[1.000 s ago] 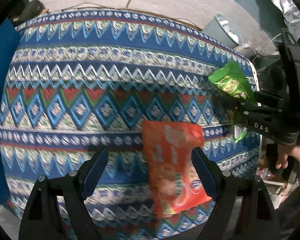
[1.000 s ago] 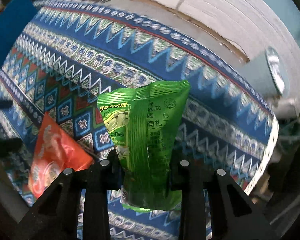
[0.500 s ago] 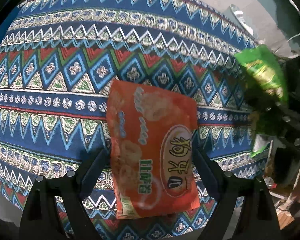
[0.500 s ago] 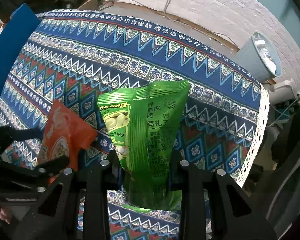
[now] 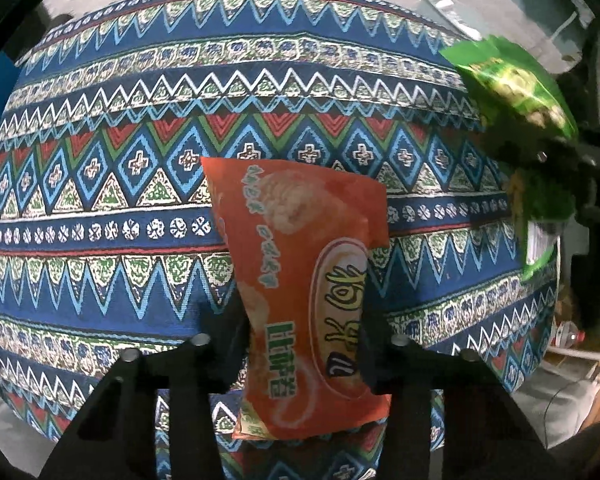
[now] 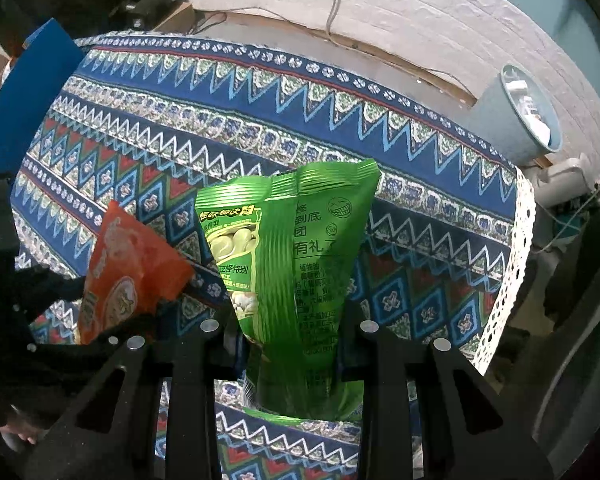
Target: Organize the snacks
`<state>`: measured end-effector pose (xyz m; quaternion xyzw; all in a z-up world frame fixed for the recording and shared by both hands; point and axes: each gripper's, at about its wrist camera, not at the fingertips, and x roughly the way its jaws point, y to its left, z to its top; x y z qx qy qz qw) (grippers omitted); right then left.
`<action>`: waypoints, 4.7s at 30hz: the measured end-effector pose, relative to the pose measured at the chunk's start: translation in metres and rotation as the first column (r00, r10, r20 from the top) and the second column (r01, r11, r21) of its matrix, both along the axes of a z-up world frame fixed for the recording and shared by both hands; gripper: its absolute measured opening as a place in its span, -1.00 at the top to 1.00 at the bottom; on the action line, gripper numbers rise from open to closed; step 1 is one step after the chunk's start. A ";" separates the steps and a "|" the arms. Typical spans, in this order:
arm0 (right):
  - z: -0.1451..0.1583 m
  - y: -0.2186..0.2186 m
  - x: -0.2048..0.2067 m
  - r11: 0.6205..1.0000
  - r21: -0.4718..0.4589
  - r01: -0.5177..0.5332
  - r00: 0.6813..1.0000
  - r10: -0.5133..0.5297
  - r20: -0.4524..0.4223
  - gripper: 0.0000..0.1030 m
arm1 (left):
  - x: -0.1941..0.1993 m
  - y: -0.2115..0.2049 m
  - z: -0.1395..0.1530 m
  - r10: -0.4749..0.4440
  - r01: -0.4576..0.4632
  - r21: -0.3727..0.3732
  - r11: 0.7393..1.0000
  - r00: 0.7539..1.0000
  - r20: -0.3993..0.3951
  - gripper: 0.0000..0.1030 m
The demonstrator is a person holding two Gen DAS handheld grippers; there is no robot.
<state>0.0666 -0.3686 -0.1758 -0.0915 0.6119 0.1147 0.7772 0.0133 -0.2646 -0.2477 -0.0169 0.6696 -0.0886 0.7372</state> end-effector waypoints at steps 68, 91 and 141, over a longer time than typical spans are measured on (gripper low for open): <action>0.144 0.362 0.027 0.868 0.260 -0.423 0.904 0.383 0.191 0.44 | -0.011 0.399 0.214 0.238 -0.335 0.115 0.935 0.834 0.498 0.23; 0.120 0.428 0.060 0.886 0.300 -0.354 0.935 0.330 0.127 -0.05 | -0.003 0.447 0.189 0.332 -0.455 0.175 0.873 0.818 0.469 -0.44; 0.158 0.315 -0.013 0.916 0.260 -0.306 0.932 0.232 0.280 -0.47 | -0.060 0.385 0.257 0.232 -0.389 0.177 0.904 0.795 0.560 -0.92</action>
